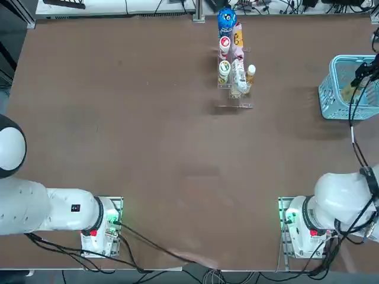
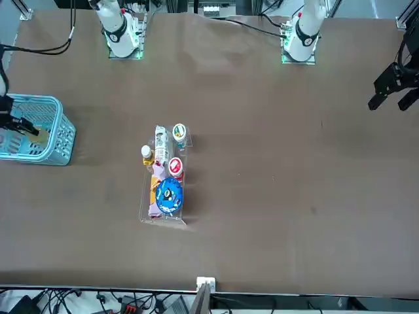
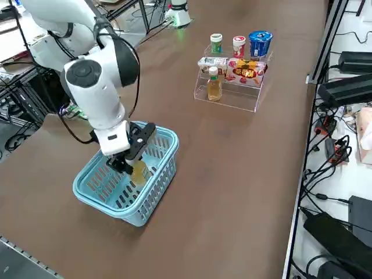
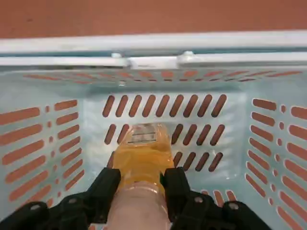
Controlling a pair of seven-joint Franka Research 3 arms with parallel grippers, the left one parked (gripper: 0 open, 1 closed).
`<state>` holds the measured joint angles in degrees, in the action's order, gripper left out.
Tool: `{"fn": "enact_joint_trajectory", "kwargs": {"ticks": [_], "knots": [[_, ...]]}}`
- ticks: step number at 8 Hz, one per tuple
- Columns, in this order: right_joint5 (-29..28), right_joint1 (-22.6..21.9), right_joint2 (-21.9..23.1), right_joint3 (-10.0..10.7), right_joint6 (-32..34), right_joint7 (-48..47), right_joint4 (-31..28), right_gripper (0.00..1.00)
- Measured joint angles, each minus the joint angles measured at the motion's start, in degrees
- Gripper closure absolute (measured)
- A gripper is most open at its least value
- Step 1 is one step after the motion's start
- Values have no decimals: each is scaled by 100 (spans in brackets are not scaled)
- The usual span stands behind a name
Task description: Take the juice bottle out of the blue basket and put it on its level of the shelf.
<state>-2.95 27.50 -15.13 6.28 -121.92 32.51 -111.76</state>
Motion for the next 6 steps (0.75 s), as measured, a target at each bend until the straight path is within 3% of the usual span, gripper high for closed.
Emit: {"fn": "enact_joint_trajectory", "kwargs": {"ticks": [3,6], "knots": [[-1,0,347,-2,892,290,444,45],[6,-49,486,-61,2289,424,1432,45]]}}
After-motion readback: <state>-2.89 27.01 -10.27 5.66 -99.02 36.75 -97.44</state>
